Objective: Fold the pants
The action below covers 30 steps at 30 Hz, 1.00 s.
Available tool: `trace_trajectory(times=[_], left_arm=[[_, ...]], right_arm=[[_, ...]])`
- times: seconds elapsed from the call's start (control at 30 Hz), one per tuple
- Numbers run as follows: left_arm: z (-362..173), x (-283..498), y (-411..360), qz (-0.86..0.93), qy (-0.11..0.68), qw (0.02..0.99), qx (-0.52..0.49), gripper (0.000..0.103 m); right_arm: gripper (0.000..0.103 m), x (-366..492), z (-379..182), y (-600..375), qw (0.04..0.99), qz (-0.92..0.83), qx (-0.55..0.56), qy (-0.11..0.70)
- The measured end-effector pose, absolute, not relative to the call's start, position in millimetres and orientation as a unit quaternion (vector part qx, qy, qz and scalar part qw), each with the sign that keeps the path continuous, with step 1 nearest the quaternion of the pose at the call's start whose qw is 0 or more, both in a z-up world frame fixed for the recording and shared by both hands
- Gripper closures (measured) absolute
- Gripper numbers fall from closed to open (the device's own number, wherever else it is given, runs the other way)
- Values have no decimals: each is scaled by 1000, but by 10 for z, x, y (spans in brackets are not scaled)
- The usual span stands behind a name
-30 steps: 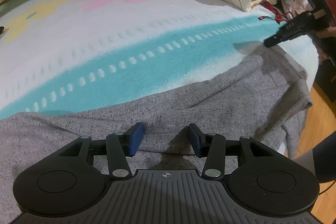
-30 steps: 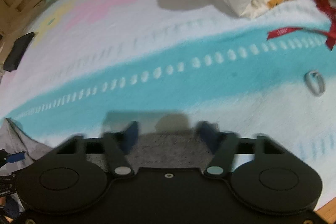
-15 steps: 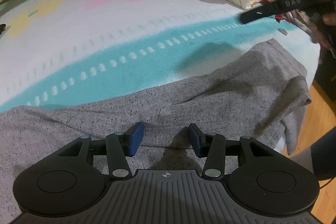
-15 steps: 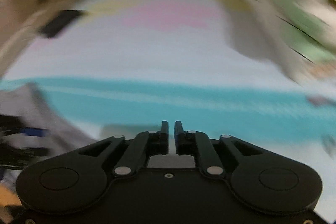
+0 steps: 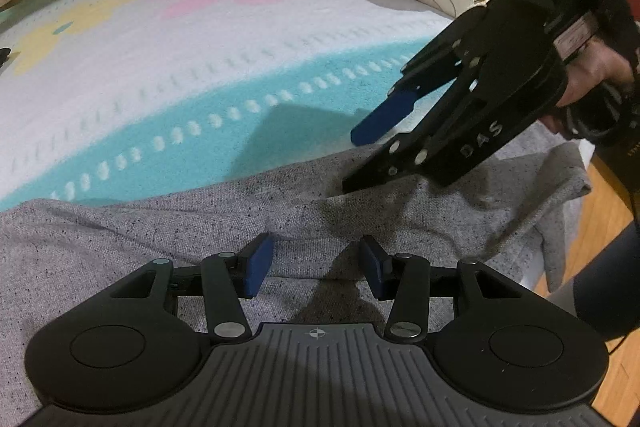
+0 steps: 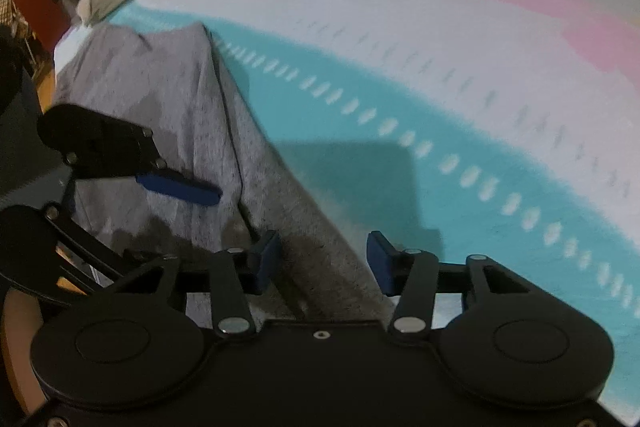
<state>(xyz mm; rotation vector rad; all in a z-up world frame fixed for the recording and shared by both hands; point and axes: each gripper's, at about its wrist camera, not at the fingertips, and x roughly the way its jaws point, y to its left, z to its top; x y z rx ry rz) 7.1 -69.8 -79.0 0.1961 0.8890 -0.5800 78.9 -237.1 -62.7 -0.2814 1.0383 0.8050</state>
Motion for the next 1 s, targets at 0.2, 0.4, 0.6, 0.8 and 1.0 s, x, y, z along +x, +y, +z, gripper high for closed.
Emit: trace_trajectory(times=[0.2, 0.4, 0.6, 0.8, 1.0], left_arm=[[-782, 85, -709, -276, 424, 858, 91, 57], [-780, 125, -706, -275, 429, 857, 84, 57], [-760, 163, -684, -276, 435, 854, 76, 57], [-772, 214, -657, -273, 443, 852, 63, 57], [-773, 211, -644, -272, 442, 852, 64, 57]], right_arm=[[71, 762, -666, -2406, 779, 377, -110, 488], [93, 691, -572, -2235, 816, 340, -173, 434], [96, 955, -716, -2356, 842, 230, -211, 439], [83, 969, -348, -2941, 856, 237, -59, 457], [84, 686, -347, -2820, 808, 336, -52, 482]])
